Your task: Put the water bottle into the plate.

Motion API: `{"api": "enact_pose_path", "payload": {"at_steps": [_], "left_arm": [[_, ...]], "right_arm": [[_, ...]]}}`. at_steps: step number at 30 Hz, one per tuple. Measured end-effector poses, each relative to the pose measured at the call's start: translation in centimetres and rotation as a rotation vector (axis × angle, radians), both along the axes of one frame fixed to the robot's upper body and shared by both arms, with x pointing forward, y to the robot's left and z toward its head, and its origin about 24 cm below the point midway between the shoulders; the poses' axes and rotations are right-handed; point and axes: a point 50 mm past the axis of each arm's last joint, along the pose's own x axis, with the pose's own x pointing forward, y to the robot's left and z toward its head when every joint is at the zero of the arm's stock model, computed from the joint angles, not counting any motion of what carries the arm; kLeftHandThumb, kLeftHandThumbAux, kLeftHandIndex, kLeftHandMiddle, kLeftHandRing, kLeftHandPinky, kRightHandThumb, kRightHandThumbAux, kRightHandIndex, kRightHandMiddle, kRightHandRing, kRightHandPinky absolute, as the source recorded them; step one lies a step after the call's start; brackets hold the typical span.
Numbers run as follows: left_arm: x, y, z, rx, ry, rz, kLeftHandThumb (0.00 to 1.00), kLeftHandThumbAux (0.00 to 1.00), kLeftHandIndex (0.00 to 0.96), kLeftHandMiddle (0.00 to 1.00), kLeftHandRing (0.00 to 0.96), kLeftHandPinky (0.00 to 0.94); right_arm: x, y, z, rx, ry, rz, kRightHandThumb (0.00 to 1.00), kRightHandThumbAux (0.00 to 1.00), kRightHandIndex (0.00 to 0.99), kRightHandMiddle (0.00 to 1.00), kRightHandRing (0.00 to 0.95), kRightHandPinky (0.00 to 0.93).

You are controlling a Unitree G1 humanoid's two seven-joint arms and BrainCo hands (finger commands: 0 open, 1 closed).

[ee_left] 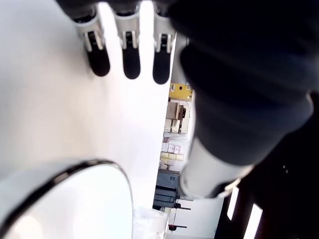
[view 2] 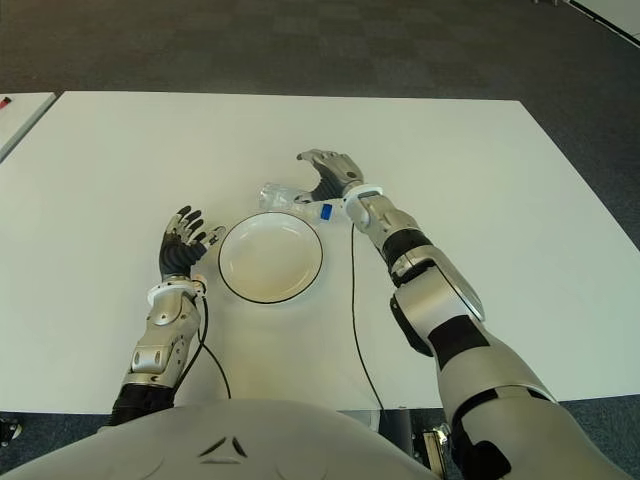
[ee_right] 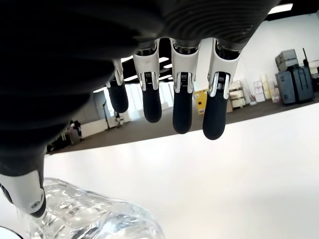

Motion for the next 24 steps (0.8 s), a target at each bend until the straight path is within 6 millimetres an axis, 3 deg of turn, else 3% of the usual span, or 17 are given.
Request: {"api": "enact_pose_path", "payload": {"at_steps": [7,10,24], "left_arm": [[0.0,0.07,0.01,-0.005,-0.001,0.004,0.096,0.952,0.157,0.184,0.152,0.167],[0.0,0.07,0.01,-0.006,-0.001,0.001,0.094,0.951,0.155,0.181,0.15,0.166],[0.02,0.21,0.02,-0.006,-0.003,0.003,0.075,0.947,0.146,0.176,0.157,0.176]], "right_arm": [[0.0,-0.19,0.0,-0.016,0.0,0.003,0.966,0.597,0.134,0.199,0.278,0.421],[0.01,-0.23,0.02,-0.018,0.0,0.004,0.989,0.684,0.129,0.195,0.282,0.417],[-0.01,-0.15,0.01,-0.019,0.037,0.019,1.0,0.73,0.117,0.147,0.249,0.42]]}}
